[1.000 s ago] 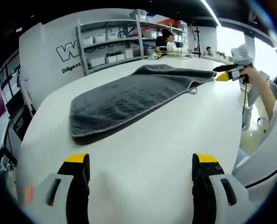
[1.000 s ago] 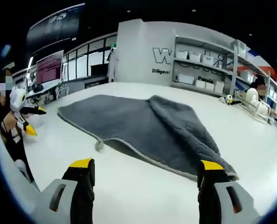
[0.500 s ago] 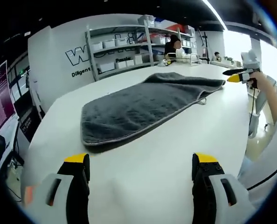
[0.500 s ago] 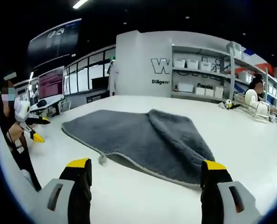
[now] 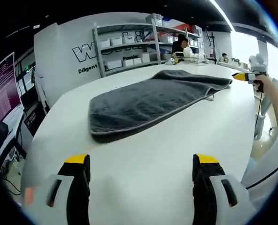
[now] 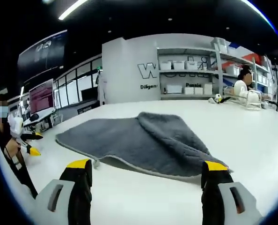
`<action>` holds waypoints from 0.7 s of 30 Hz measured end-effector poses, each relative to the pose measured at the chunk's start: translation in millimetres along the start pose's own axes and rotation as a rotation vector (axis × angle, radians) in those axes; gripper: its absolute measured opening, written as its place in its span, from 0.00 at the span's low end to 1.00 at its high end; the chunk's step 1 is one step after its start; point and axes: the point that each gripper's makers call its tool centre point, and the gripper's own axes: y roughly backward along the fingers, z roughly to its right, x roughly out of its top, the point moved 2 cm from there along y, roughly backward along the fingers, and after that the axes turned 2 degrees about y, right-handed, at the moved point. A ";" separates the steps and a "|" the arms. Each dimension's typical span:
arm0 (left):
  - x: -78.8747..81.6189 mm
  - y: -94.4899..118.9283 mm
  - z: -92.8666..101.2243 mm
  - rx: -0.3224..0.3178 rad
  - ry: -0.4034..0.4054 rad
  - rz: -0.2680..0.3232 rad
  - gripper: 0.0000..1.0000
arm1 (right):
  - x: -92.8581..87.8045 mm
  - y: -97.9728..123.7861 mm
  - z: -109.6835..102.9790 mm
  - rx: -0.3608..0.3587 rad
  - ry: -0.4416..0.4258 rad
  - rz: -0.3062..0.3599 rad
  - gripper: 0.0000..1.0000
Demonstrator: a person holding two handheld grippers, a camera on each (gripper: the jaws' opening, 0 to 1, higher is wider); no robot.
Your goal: Open the folded towel by lifting each exposed corner and separating the folded layers until the towel lies flat within the target outline without major curled edges
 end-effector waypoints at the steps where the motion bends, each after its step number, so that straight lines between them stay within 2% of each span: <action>1: 0.0 0.9 -2.3 0.012 -0.010 0.002 0.88 | 0.9 1.5 -0.8 0.001 -0.002 0.008 0.99; 5: -1.5 3.3 -9.8 0.034 -0.045 -0.001 0.88 | 0.4 8.7 -3.3 0.004 -0.005 0.019 0.99; 12: -4.5 2.0 -33.6 0.072 -0.088 0.014 0.86 | -13.6 23.3 1.0 -0.023 -0.012 -0.017 0.99; 18: 8.4 -7.0 -57.9 0.132 -0.175 0.055 0.82 | -18.0 30.0 -0.3 -0.040 -0.031 -0.018 0.98; 21: 14.1 -13.2 -69.1 0.150 -0.236 0.055 0.80 | -16.8 31.0 -1.0 -0.045 -0.034 -0.018 0.97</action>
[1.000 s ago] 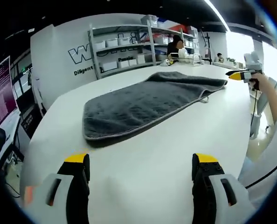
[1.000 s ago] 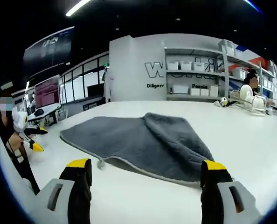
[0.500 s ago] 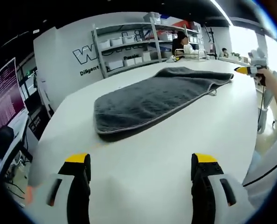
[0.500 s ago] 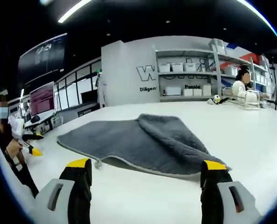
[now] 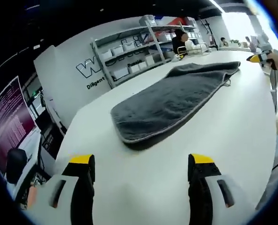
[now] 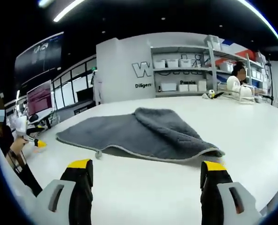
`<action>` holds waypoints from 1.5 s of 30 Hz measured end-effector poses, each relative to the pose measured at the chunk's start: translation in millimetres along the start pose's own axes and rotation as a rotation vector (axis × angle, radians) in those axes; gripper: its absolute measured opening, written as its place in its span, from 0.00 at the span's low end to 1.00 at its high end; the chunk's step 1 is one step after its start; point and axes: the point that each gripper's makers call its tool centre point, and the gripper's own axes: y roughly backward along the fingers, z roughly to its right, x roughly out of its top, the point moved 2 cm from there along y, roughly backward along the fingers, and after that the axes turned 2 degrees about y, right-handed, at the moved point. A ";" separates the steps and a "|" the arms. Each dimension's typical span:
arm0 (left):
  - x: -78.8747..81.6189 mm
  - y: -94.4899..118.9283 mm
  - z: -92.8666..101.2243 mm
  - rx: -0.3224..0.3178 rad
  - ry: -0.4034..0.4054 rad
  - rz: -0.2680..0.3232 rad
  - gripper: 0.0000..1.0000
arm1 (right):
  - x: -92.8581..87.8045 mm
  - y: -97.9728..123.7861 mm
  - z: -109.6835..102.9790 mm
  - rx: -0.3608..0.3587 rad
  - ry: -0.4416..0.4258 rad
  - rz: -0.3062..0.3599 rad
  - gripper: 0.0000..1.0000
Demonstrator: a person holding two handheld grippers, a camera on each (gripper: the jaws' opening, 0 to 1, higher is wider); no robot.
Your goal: Open the folded towel by lifting each exposed corner and separating the folded layers until the towel lies flat within the target outline without major curled edges
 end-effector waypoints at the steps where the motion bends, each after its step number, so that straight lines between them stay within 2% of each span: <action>1: 0.5 -2.4 -3.0 0.005 -0.018 0.001 0.79 | 1.4 0.2 -0.3 -0.001 0.000 0.001 0.97; 7: 0.1 -17.5 -16.3 0.022 -0.099 0.013 0.77 | 16.9 0.2 -4.5 -0.020 0.017 0.021 0.97; 11: -0.6 -23.2 -24.1 0.027 -0.133 0.021 0.77 | 22.8 -3.6 -8.6 -0.030 0.000 0.042 0.96; 17: 4.2 -32.2 -31.8 0.058 -0.230 0.072 0.76 | 29.7 -8.0 -20.4 -0.022 -0.006 0.046 0.95; 21: 11.7 -38.9 -27.4 0.035 -0.295 0.116 0.75 | 34.7 -5.7 -26.4 -0.021 -0.006 0.064 0.94; 25: 17.4 -40.6 -27.0 0.064 -0.373 0.130 0.71 | 33.8 -4.9 -27.7 -0.025 -0.002 0.057 0.94; 31: 25.6 -41.7 -20.6 0.057 -0.467 0.154 0.63 | 31.7 -3.4 -27.6 -0.028 -0.002 0.050 0.94; 41: 29.7 -48.4 -10.1 0.053 -0.671 0.130 0.54 | 27.0 -2.2 -27.7 -0.018 -0.010 0.051 0.94; 43: 30.7 -49.7 -6.9 0.051 -0.717 0.131 0.49 | 26.1 -1.1 -25.9 -0.021 -0.013 0.051 0.94; 45: 30.3 -50.8 -4.1 0.044 -0.748 0.123 0.39 | 25.6 -0.3 -24.8 -0.023 -0.015 0.053 0.94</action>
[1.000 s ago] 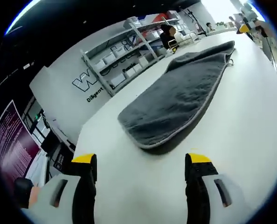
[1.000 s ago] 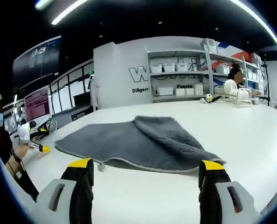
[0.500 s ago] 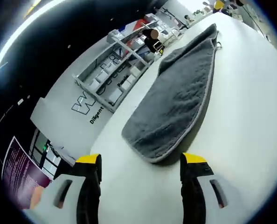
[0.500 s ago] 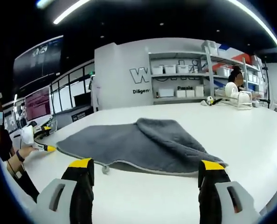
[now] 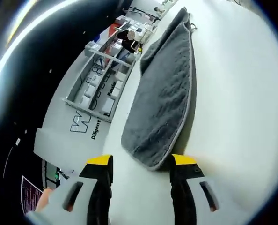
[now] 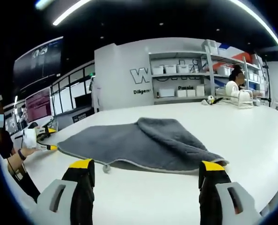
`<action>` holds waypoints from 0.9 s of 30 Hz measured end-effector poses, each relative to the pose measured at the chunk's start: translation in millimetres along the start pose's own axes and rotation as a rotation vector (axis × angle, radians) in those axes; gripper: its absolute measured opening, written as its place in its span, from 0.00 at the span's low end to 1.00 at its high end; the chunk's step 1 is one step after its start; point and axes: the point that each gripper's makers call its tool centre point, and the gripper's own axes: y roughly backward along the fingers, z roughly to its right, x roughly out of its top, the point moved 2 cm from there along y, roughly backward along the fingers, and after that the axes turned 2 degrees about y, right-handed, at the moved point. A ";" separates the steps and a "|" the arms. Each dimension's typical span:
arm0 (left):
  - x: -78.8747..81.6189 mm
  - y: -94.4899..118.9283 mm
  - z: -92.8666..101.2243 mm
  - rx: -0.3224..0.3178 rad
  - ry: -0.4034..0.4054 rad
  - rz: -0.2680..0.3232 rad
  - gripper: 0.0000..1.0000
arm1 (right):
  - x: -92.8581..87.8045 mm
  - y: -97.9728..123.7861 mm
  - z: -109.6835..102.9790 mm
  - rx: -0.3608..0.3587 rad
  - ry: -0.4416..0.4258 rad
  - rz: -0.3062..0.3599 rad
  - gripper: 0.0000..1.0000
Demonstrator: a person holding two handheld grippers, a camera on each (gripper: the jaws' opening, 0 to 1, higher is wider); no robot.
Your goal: Open the folded towel by lifting each exposed corner and separating the folded layers until the towel lies flat within the target outline without major curled edges
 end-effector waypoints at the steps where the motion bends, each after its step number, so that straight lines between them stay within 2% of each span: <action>1: 0.9 -0.4 0.6 0.000 -0.013 0.002 0.36 | -0.3 0.2 0.3 0.000 -0.001 0.000 0.94; 6: 2.5 -5.3 9.9 -0.043 -0.068 -0.006 0.30 | -2.0 0.6 1.5 -0.001 -0.004 -0.002 0.94; 10: -0.4 -8.9 17.4 -0.081 -0.123 -0.026 0.19 | -2.9 1.2 3.2 -0.004 -0.009 -0.001 0.94; 17: -6.2 -10.5 19.0 -0.087 -0.181 -0.049 0.07 | -6.9 1.9 5.3 -0.010 -0.014 -0.010 0.94; 27: -9.9 -9.0 21.4 -0.106 -0.191 -0.065 0.03 | -9.7 -3.4 2.4 -0.001 -0.017 -0.018 0.94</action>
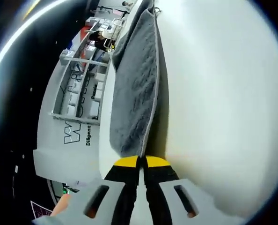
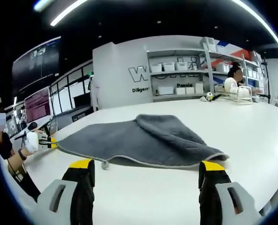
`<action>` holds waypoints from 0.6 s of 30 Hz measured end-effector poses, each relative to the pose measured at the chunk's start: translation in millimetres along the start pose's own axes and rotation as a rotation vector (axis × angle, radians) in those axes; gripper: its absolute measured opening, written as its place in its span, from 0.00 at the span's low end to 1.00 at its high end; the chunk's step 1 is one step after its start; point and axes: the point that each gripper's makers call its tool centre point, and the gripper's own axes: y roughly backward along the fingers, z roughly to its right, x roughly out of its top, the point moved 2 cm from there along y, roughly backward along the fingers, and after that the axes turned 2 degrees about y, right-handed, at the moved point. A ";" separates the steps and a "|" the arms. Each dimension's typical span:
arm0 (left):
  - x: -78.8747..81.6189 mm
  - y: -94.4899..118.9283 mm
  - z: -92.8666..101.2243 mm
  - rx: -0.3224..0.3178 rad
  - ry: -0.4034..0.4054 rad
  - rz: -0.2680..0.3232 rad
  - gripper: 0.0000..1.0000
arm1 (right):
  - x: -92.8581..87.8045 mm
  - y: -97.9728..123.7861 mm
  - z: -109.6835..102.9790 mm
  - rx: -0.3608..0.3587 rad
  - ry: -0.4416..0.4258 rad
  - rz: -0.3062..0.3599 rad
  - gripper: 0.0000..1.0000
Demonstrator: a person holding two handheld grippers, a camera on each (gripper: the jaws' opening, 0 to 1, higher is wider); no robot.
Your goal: Open the folded towel by lifting each exposed corner and separating the folded layers until the towel lies flat within the target outline without major curled edges
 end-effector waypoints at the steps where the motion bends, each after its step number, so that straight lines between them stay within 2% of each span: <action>1: -0.5 0.5 0.4 -0.001 0.001 -0.004 0.03 | -0.3 -0.8 -0.4 0.002 -0.001 -0.001 0.94; 18: -8.1 12.7 10.6 -0.039 -0.026 -0.049 0.03 | -2.3 -10.3 -1.7 0.016 -0.004 -0.012 0.94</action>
